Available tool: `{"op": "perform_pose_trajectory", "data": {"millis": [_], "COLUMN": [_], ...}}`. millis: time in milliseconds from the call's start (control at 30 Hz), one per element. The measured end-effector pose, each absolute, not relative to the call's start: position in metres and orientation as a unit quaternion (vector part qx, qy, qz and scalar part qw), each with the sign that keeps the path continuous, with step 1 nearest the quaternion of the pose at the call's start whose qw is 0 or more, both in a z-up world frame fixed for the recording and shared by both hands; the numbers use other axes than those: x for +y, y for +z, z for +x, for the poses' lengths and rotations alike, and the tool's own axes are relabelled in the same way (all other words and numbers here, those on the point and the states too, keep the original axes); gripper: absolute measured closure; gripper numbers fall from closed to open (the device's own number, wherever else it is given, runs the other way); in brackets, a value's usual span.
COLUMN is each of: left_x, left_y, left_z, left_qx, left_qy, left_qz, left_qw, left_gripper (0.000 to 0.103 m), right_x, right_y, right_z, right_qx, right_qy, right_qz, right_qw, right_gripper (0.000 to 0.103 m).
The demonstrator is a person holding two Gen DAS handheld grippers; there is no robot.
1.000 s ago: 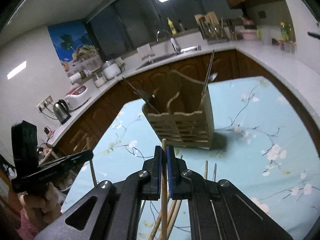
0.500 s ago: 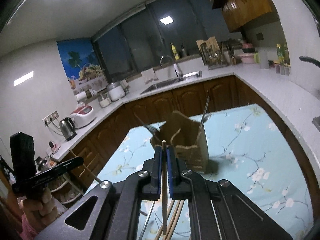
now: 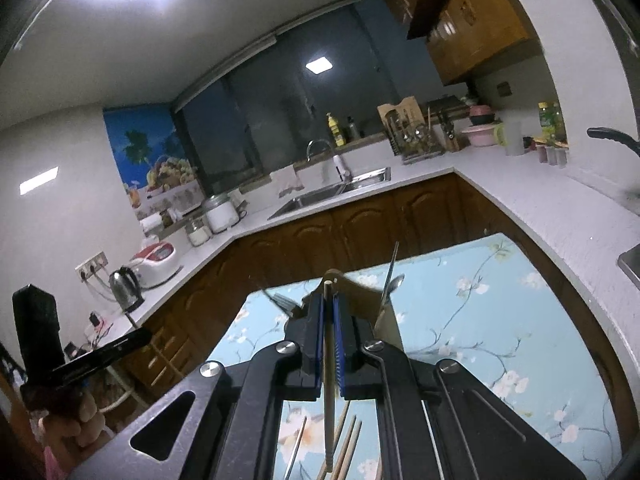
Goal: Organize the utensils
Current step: 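Lift the bamboo chopsticks with both tools and carry them over the wooden holder, then lower both chopsticks into the holder and open both tools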
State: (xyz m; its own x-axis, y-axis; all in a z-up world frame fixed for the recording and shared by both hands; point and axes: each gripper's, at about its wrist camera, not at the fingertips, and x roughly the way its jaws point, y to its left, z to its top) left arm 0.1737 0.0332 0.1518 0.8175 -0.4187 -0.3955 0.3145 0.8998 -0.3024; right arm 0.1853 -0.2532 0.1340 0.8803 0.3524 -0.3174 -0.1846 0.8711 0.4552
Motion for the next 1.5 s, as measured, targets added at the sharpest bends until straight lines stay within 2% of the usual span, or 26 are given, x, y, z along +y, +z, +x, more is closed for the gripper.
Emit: {"op": "perform_pose_trajectory", "data": {"millis": [667, 867, 1100, 1500], "left_x": [0.021, 0.02, 0.013, 0.004], "left_y": [0.198, 0.174, 0.124, 0.081], "left_z": [0.262, 0.3, 0.318, 0.325], "left_qx": [0.136, 0.135, 0.171, 0.228], "left_qy": [-0.161, -0.134, -0.121, -0.125], "left_qz": [-0.144, -0.168, -0.179, -0.152], "left_qw": [0.967, 0.967, 0.961, 0.954], "left_gripper": [0.098, 0.098, 0.098, 0.097], "right_x": [-0.279, -0.271, -0.264, -0.254], "right_y": [0.175, 0.156, 0.117, 0.07], "right_z": [0.266, 0.29, 0.298, 0.309], "right_qx": [0.106, 0.108, 0.125, 0.198], "right_qy": [0.082, 0.06, 0.05, 0.066], "right_qz": [0.236, 0.219, 0.227, 0.225], "right_qw": [0.962, 0.968, 0.964, 0.952], "right_gripper": [0.098, 0.098, 0.098, 0.097]}}
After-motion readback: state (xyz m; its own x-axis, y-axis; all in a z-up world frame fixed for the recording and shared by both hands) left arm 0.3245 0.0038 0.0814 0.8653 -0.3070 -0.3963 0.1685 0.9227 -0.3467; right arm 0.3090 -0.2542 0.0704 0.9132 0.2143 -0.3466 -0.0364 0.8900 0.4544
